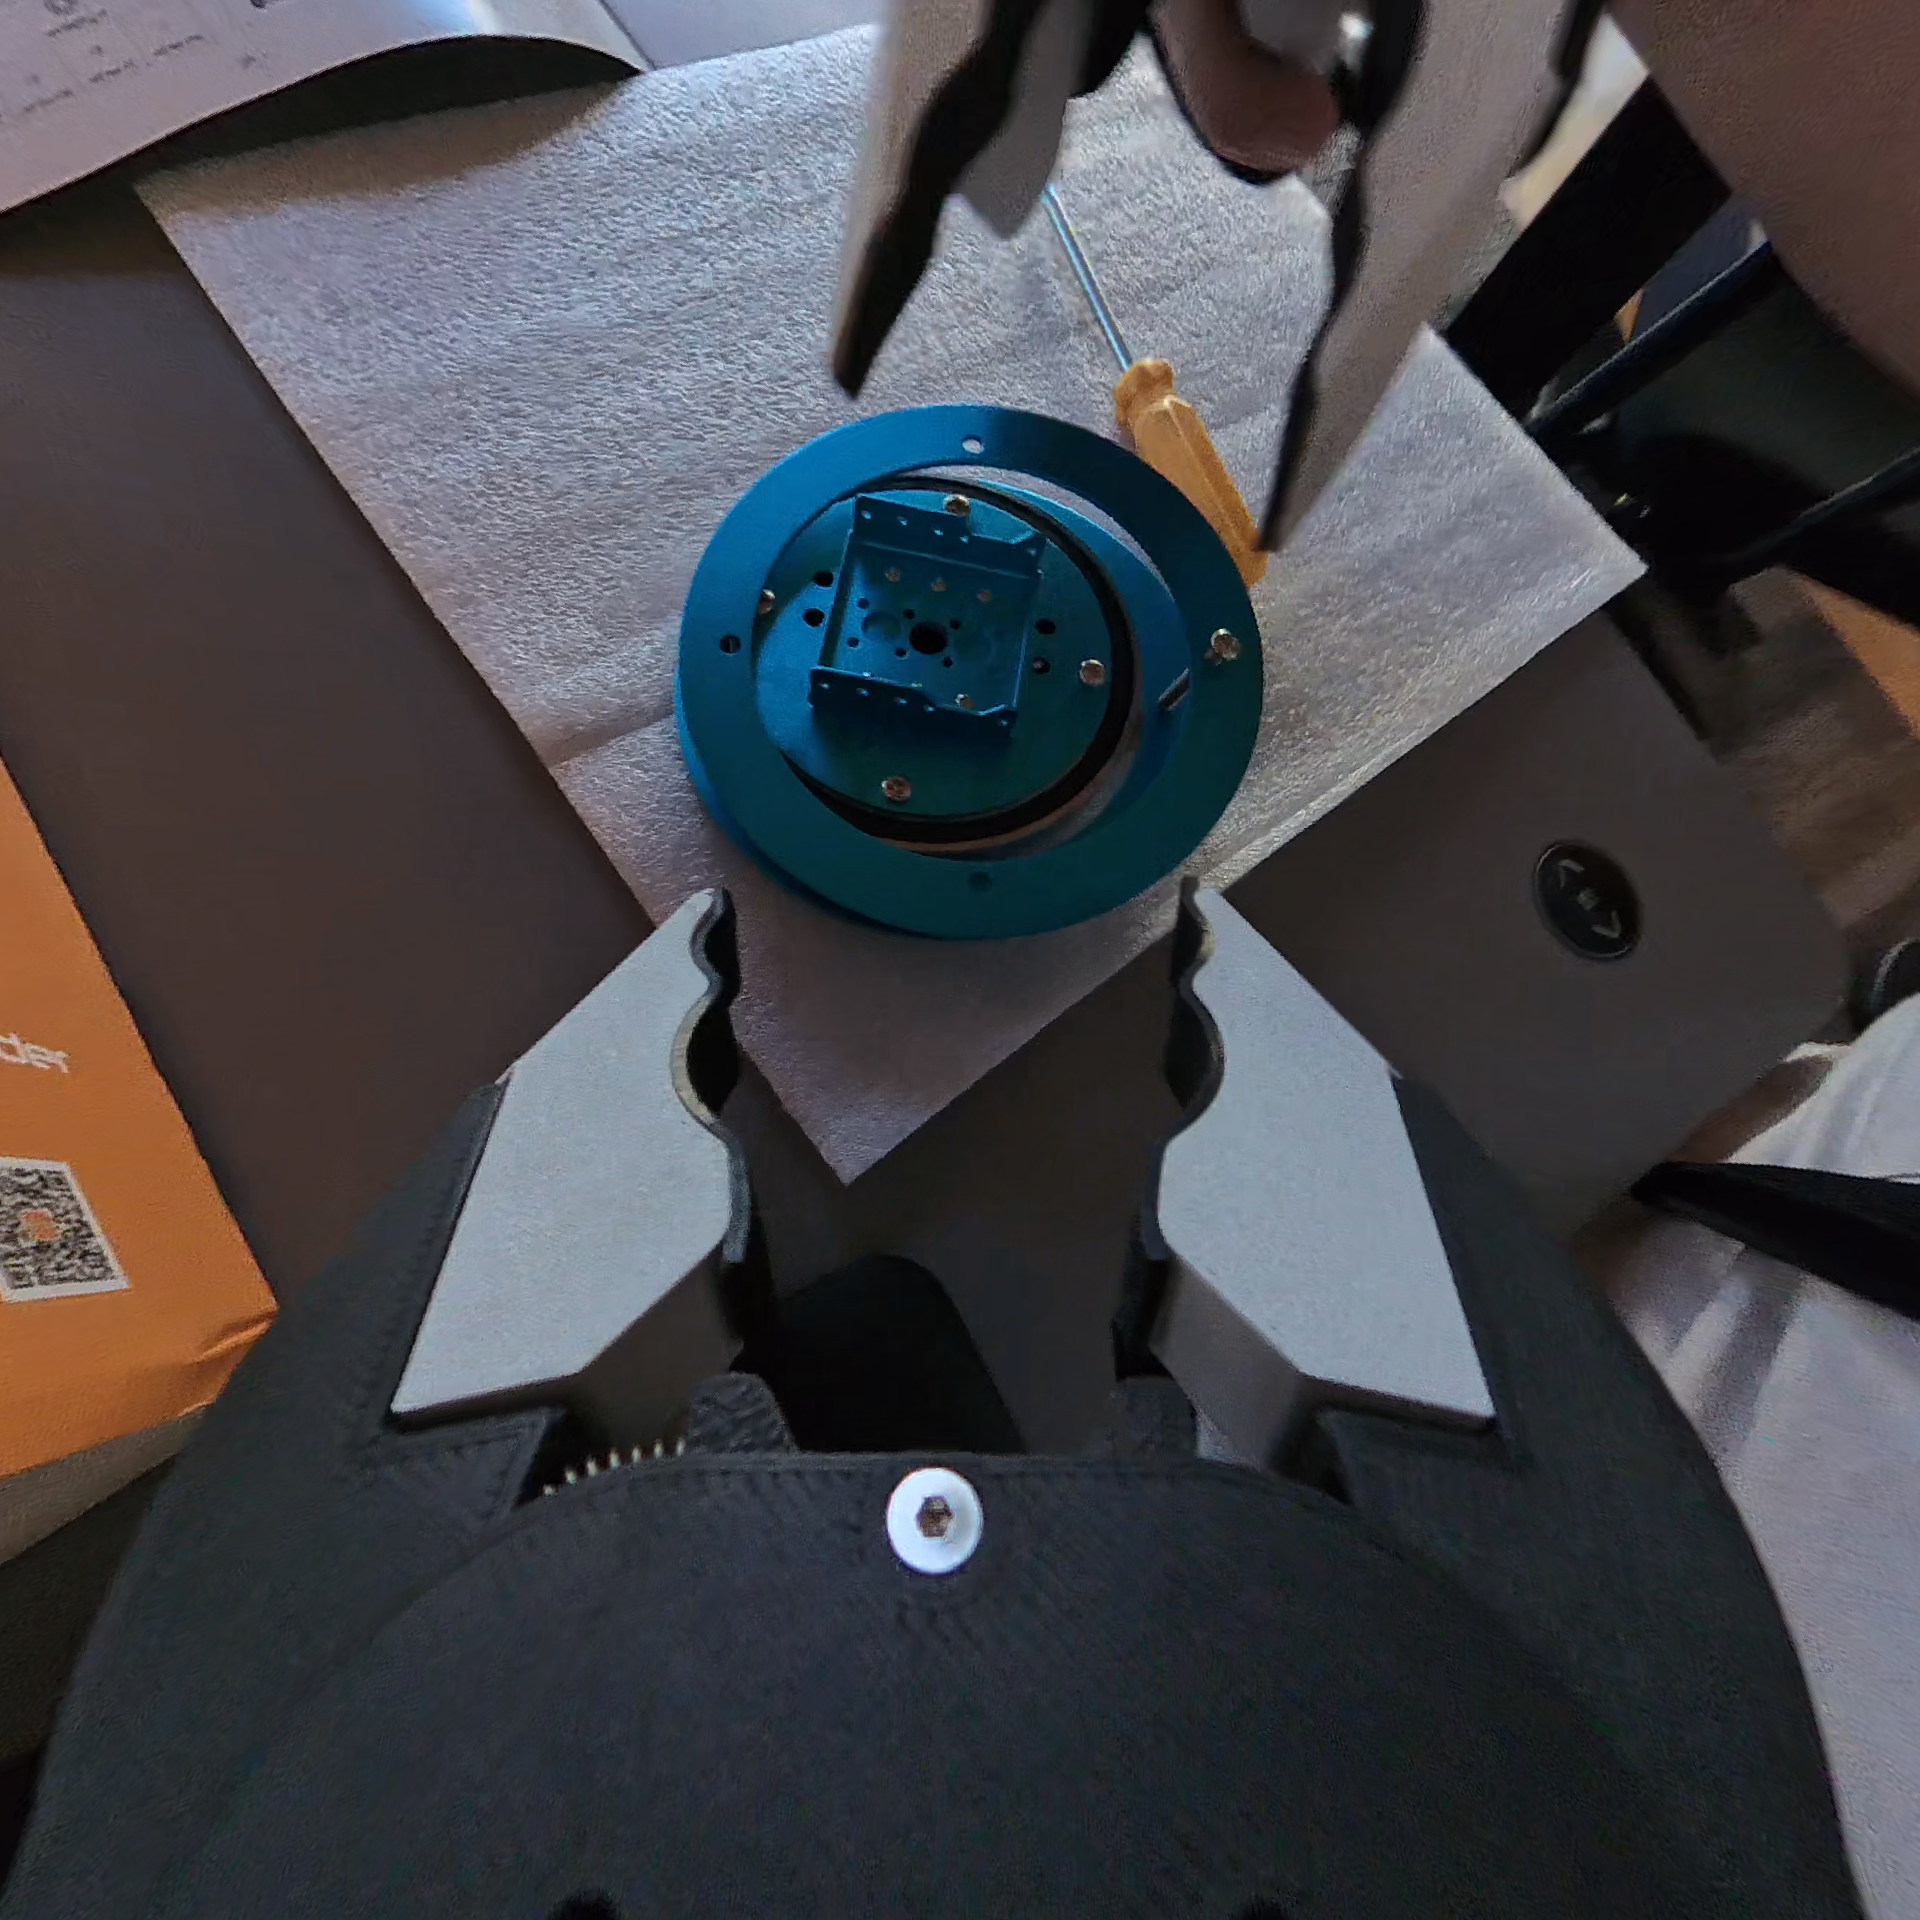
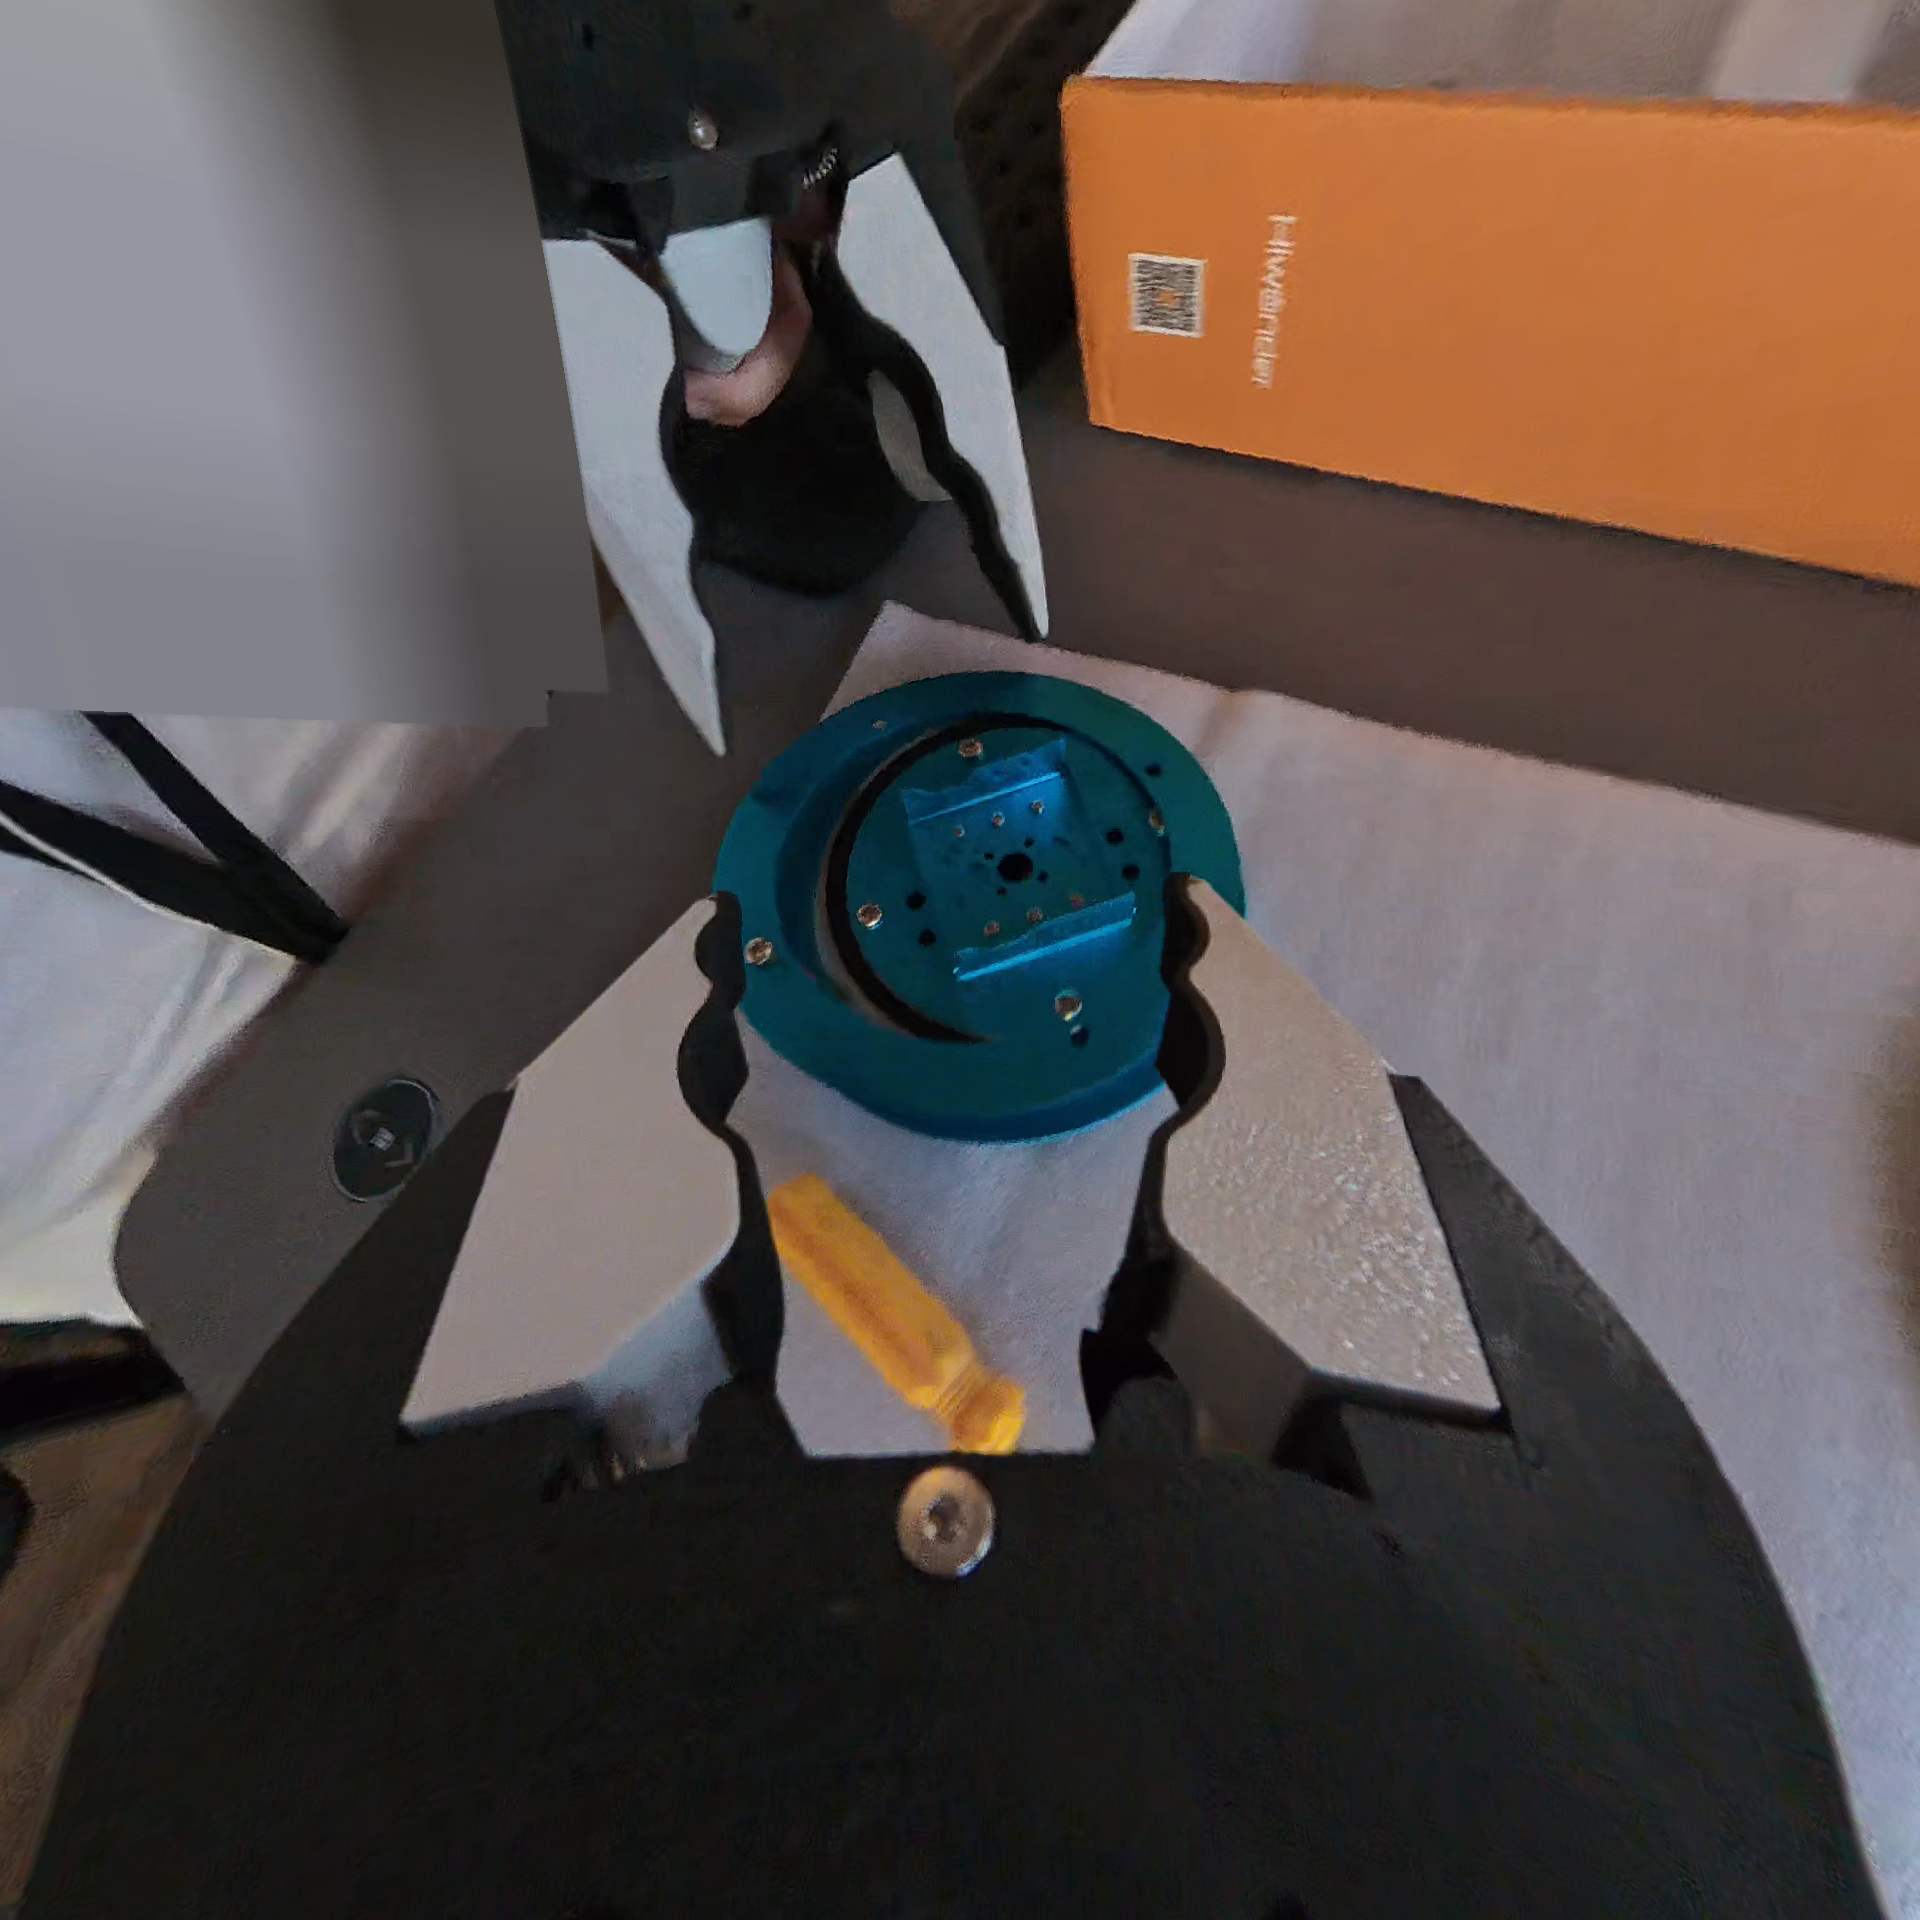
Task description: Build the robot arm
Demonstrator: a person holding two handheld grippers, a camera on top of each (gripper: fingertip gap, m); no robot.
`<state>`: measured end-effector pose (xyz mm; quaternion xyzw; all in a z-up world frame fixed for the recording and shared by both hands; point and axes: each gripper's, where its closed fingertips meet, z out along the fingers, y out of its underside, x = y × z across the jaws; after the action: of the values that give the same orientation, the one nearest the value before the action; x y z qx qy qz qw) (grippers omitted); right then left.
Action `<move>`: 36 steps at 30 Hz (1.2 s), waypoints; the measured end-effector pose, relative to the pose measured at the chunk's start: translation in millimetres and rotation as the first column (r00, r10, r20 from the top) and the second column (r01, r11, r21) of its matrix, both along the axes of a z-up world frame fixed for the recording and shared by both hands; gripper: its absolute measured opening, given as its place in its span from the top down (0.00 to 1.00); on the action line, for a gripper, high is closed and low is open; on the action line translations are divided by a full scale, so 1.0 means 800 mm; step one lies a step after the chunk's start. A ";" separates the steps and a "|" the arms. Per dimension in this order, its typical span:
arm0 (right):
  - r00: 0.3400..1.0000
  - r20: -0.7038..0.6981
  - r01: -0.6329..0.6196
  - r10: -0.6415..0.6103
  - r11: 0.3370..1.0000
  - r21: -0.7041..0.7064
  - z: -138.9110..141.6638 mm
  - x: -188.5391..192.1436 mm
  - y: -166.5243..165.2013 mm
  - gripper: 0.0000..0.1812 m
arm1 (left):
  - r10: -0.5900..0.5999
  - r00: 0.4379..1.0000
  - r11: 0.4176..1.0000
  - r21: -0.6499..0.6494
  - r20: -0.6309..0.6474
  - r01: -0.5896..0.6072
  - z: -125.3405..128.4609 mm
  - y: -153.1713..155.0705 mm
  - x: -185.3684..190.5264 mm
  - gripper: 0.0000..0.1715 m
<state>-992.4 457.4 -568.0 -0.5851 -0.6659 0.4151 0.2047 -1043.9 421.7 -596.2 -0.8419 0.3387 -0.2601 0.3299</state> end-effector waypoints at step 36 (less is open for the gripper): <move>0.918 0.300 -0.298 0.261 0.951 0.086 -0.039 -0.027 -0.009 0.77 | 0.177 0.973 0.982 0.090 -0.145 -0.165 -0.027 0.010 0.032 0.39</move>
<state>-1014.4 449.9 -599.1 -0.5229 -0.7907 0.3073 0.0828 -1018.7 430.1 -618.1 -0.8720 0.2989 -0.1522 0.3565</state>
